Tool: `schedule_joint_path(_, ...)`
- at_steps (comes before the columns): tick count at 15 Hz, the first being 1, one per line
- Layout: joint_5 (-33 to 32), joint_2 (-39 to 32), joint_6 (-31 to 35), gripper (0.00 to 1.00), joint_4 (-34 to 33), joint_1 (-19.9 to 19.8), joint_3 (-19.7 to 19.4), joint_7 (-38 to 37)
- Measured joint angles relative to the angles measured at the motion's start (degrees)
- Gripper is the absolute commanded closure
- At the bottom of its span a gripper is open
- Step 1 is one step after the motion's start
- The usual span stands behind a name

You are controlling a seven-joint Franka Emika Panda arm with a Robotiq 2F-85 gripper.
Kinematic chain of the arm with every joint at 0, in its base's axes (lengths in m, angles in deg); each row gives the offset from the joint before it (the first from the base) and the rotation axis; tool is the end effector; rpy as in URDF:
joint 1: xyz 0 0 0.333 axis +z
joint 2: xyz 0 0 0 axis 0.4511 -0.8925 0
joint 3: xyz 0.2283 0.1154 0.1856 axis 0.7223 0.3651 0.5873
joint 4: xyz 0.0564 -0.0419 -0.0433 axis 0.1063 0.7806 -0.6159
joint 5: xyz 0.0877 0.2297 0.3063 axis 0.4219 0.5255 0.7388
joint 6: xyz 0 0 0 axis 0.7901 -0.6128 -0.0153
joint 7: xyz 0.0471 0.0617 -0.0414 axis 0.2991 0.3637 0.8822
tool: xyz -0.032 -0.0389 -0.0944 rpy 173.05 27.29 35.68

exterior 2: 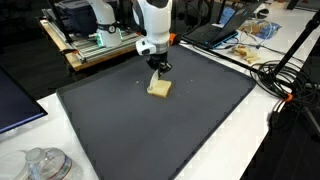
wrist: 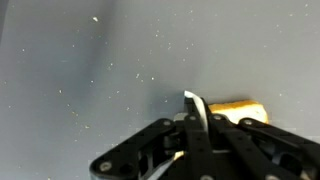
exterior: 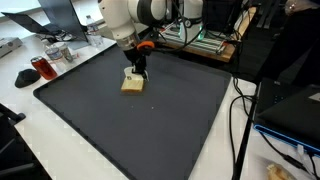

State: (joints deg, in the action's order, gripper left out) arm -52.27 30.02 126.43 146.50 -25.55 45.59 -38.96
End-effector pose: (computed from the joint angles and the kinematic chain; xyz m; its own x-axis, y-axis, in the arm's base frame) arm 0.5434 -0.0268 0.1832 0.3500 -0.9201 -0.1758 -0.9291 -0.3648 0.0600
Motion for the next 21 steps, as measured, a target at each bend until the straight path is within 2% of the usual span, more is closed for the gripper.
schedule_joint_path(10,1.14,-0.30,-6.72,0.99,-0.99,-0.45,2.55,5.30)
schedule_joint_path(15,4.09,0.21,-10.08,0.99,0.20,0.14,5.65,7.49)
schedule_joint_path(21,7.57,0.53,-14.73,0.99,0.85,0.57,7.62,10.27)
